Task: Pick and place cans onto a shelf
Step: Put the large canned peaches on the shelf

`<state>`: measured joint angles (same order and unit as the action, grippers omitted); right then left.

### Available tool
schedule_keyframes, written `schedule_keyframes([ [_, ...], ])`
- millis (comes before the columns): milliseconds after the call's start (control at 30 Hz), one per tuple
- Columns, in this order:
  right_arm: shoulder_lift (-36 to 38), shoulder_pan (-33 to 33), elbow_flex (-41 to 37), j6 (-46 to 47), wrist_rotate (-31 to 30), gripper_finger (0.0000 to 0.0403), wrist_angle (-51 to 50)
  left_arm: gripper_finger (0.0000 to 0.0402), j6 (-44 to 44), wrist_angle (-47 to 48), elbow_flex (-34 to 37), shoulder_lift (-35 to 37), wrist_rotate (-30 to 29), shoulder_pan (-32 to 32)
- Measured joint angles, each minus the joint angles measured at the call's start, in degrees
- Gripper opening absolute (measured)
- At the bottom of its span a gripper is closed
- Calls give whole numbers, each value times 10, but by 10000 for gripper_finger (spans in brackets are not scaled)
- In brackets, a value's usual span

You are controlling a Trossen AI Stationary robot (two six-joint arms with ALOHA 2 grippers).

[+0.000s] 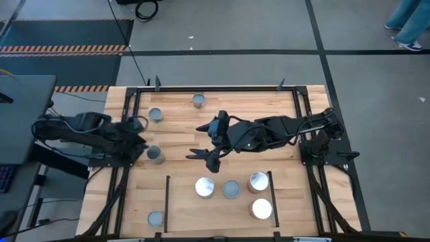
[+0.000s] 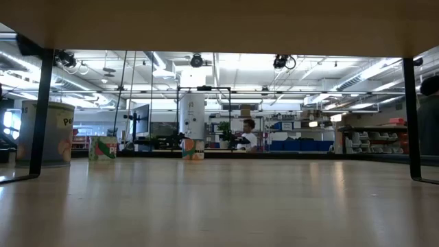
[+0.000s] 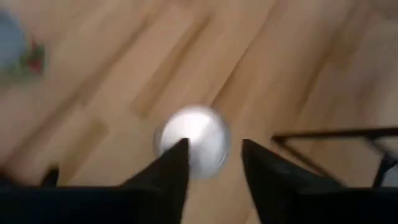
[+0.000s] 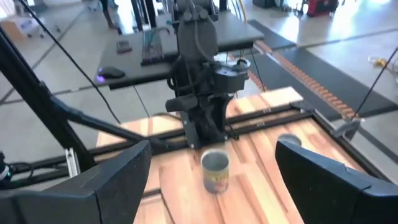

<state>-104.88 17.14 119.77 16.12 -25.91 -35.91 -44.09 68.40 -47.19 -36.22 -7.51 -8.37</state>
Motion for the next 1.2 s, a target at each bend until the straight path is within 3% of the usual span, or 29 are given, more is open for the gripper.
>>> schedule_keyframes([
  [200,0,8,0,19,0,352,-35,294,-57,-7,53,-48,37,0],
  [333,0,7,0,19,0,352,-41,350,-57,-18,64,-84,37,0],
  [733,0,-1,0,23,20,352,-43,355,-52,-72,64,-185,26,-20],
  [1200,0,4,0,34,33,352,-50,354,-67,-125,63,-285,-51,-62],
])
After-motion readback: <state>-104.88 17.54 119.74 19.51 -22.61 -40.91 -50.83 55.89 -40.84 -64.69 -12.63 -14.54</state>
